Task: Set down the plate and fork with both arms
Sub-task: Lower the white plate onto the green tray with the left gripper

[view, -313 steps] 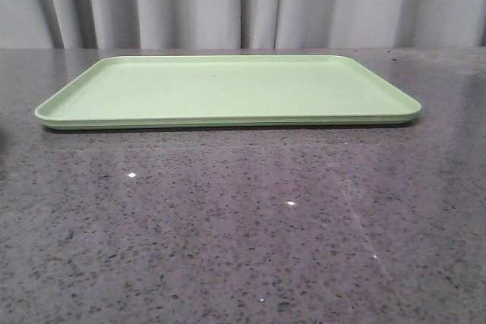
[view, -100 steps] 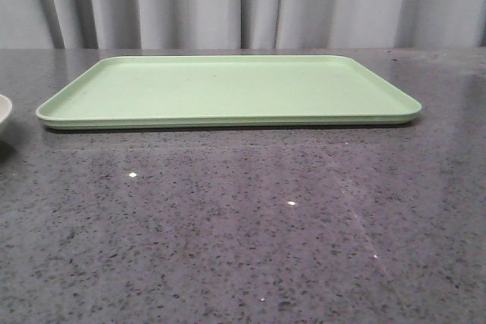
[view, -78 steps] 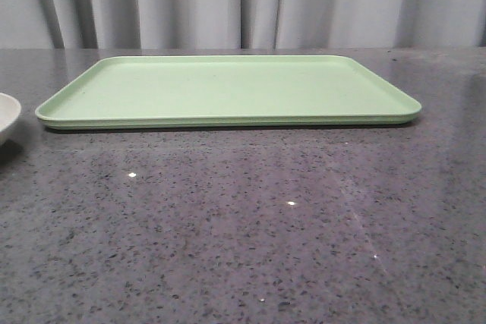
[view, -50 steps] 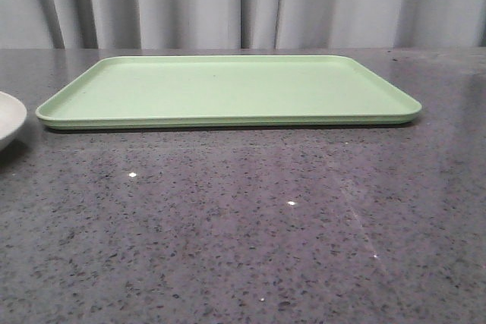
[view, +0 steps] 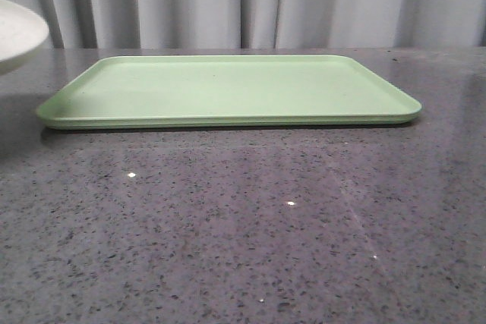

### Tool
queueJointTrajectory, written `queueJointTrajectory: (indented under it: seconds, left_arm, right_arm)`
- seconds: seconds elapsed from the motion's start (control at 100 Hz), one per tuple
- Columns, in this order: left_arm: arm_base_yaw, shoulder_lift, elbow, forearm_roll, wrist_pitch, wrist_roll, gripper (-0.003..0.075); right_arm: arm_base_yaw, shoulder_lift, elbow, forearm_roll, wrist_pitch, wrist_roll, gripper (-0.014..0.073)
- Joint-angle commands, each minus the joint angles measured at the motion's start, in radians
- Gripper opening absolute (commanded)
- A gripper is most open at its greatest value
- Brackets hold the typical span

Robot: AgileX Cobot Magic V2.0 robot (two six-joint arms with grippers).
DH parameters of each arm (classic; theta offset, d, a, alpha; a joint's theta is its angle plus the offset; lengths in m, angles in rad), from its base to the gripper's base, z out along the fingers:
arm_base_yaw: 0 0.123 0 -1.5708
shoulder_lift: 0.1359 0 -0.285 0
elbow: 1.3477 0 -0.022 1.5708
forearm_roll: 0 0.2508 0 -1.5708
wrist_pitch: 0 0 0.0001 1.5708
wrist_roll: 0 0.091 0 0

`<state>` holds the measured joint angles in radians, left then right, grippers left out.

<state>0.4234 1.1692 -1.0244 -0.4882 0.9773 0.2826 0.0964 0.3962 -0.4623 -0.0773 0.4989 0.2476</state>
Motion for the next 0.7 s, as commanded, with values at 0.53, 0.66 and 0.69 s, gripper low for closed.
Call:
queueJointTrajectory:
  seconds: [0.53,0.66,0.69]
  left_arm:
    - [-0.434,0.293,-0.154,-0.282,-0.294,-0.008,-0.0021]
    - [-0.508,0.373,-0.24,-0.282,-0.321,-0.046,-0.0021]
    - [-0.528,0.39,-0.257,-0.282,-0.321,-0.048,-0.0021]
  right_arm:
    - [-0.001,0.016,-0.036,-0.003,-0.073,-0.003,0.0455]
    - [-0.001,0.016,-0.036,-0.003,-0.073,-0.003,0.0455]
    - [-0.001,0.016,-0.036,-0.003,-0.073,-0.003,0.0455]
